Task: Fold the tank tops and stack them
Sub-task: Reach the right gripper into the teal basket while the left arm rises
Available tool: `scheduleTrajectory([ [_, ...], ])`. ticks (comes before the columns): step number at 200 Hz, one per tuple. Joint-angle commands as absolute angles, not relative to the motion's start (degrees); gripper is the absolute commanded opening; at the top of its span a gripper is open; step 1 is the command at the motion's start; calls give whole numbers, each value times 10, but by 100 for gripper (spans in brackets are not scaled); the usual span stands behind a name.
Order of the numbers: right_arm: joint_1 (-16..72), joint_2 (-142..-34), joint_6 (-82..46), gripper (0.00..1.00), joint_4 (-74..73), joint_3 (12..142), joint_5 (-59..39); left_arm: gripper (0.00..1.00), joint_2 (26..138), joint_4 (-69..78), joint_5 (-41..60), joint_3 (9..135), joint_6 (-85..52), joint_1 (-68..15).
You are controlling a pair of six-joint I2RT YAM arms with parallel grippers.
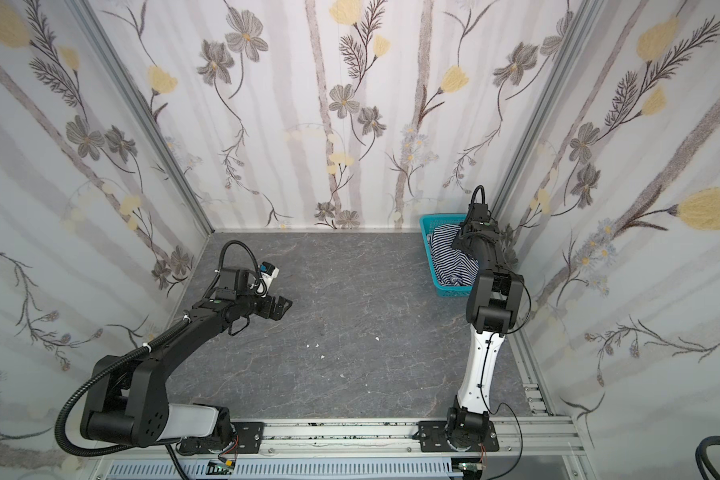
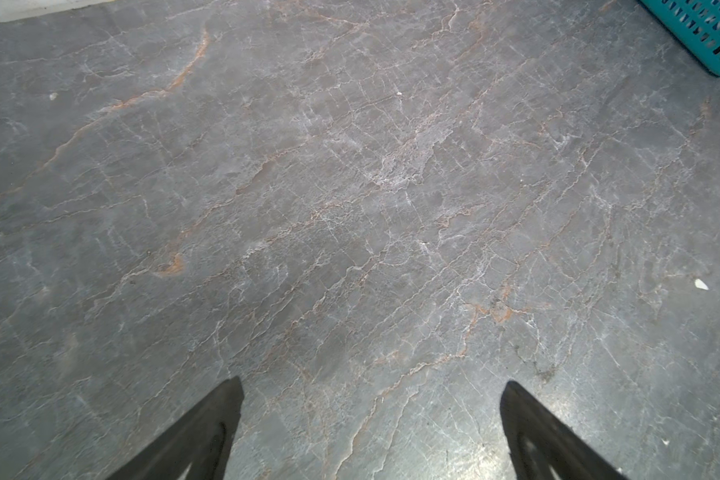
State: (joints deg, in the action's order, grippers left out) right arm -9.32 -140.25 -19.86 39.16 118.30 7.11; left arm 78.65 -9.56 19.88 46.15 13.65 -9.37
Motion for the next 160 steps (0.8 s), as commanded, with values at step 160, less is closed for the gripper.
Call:
scheduleTrajectory([
  [160, -88, -1407, -193, 41, 382, 1136, 86, 100, 778, -95, 204, 446, 141, -97],
])
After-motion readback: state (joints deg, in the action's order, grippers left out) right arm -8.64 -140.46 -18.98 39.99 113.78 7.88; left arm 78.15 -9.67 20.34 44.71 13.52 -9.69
